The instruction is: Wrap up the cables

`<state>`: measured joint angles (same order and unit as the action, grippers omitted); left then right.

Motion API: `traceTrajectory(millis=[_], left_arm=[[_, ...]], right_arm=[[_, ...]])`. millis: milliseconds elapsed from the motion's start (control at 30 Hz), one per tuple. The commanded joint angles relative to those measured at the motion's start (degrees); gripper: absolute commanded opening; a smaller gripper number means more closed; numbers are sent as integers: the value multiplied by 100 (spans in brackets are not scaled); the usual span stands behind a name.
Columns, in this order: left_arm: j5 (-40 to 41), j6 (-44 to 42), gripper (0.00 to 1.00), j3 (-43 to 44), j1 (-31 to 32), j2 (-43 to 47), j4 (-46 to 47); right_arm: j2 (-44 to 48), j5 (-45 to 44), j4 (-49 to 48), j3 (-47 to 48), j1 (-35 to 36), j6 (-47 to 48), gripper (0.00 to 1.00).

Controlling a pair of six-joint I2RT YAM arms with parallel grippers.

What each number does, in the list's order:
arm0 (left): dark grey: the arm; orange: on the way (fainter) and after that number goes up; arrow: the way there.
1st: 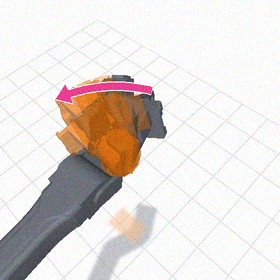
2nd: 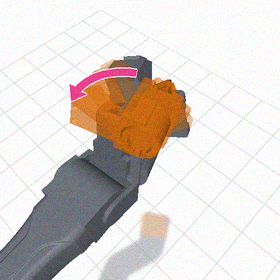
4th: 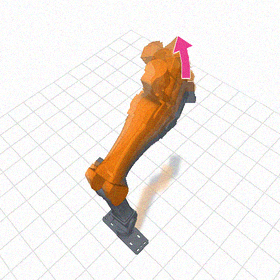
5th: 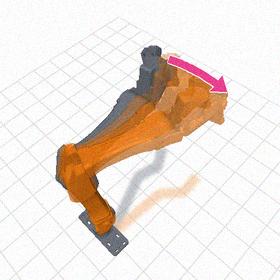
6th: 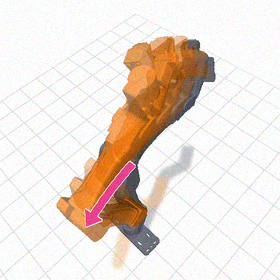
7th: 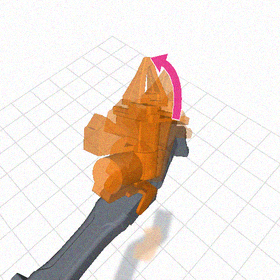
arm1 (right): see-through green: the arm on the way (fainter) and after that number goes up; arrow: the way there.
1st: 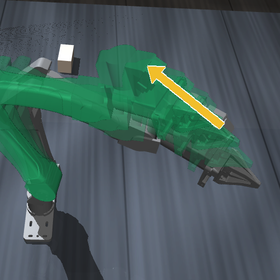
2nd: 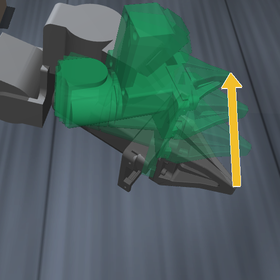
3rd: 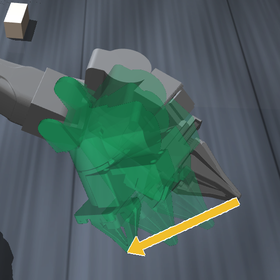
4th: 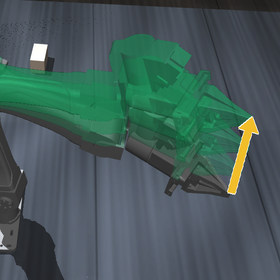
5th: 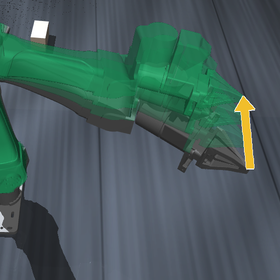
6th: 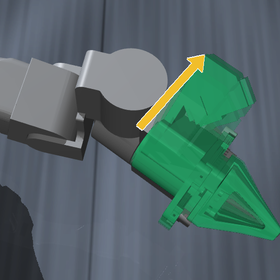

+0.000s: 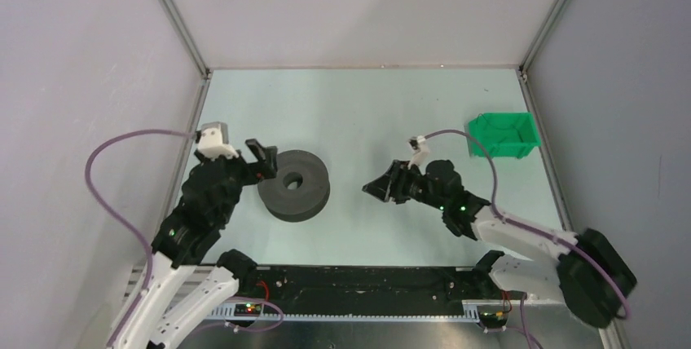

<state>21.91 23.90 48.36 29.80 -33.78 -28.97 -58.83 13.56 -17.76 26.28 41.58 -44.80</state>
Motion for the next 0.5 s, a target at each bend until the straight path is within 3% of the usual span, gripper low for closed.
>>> traceTrajectory(millis=[0, 200, 467], left_arm=[[725, -752, 100, -285, -27, 751, -238], [772, -955, 100, -772, -27, 1396, -240], [505, -1039, 100, -732, -27, 1200, -256]], right_arm=[[-1171, 452, -2028, 193, 219, -136, 58], [-2989, 735, -3247, 831, 285, -452, 57], [-4862, 1251, -4350, 1879, 261, -1051, 56]])
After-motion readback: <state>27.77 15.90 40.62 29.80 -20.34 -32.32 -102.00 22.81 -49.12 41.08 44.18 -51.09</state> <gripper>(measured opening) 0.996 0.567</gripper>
